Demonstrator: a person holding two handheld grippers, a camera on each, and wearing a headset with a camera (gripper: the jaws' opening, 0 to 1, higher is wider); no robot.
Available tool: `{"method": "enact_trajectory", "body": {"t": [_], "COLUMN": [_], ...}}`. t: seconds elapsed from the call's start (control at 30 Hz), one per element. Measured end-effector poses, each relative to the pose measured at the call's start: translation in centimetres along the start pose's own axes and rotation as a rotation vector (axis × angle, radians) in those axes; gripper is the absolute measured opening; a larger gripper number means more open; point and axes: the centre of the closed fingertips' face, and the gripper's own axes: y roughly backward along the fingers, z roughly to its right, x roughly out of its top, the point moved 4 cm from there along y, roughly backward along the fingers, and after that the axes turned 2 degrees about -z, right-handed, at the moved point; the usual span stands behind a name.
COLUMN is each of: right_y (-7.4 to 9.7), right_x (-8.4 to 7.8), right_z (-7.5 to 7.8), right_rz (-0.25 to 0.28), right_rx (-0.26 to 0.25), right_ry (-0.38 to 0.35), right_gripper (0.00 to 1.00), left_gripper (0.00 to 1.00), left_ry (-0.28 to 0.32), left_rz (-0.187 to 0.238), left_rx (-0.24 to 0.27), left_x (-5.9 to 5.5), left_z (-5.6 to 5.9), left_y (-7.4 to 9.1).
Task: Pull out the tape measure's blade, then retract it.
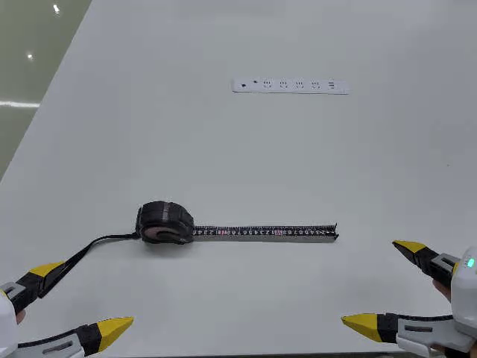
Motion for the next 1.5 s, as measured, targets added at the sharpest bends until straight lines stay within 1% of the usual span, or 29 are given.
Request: {"method": "enact_trajectory", "body": {"t": [0.3, 0.53, 0.87, 0.97, 1.07, 1.23, 1.27, 1.33, 1.5], "right_y": [-0.1, -0.1, -0.3, -0.4, -0.6, -0.8, -0.8, -0.8, -0.9], "right_x": [-0.1, -0.3, -0.2, -0.1, -0.1, -0.2, -0.2, -0.2, 0.0], "right_z": [-0.1, 0.0, 0.0, 0.1, 0.1, 0.2, 0.2, 0.2, 0.4], "right_rz": [-0.003, -0.002, -0.004, 0.0, 0.001, 0.0, -0.001, -0.002, 0.001], "right_rx": [0.001, 0.001, 0.003, 0.005, 0.01, 0.011, 0.011, 0.013, 0.01], "right_ry": [0.0, -0.003, -0.003, -0.004, -0.005, -0.005, -0.005, -0.005, -0.003], "right_gripper": [0.9, 0.9, 0.9, 0.9, 0.9, 0.9, 0.9, 0.9, 0.9], "left_gripper": [0.79, 0.8, 0.8, 0.79, 0.79, 0.8, 0.8, 0.81, 0.81], "left_ry": [0.007, 0.019, 0.02, 0.018, 0.017, 0.035, 0.04, 0.037, 0.039], "left_rz": [0.01, 0.006, 0.011, 0.003, -0.006, 0.002, 0.003, 0.005, 0.005], "left_rx": [-0.002, -0.001, -0.008, -0.015, -0.012, -0.005, -0.012, -0.013, -0.015], "left_x": [0.3, 0.0, 0.4, 0.5, 0.5, 0.9, 0.9, 1.1, 1.6], "left_z": [0.0, 0.1, 0.3, 0.4, 0.6, 0.8, 1.0, 1.3, 1.6], "left_y": [-0.1, 0.0, -0.3, -0.6, -1.0, -1.6, -1.8, -2.0, -2.8]}}
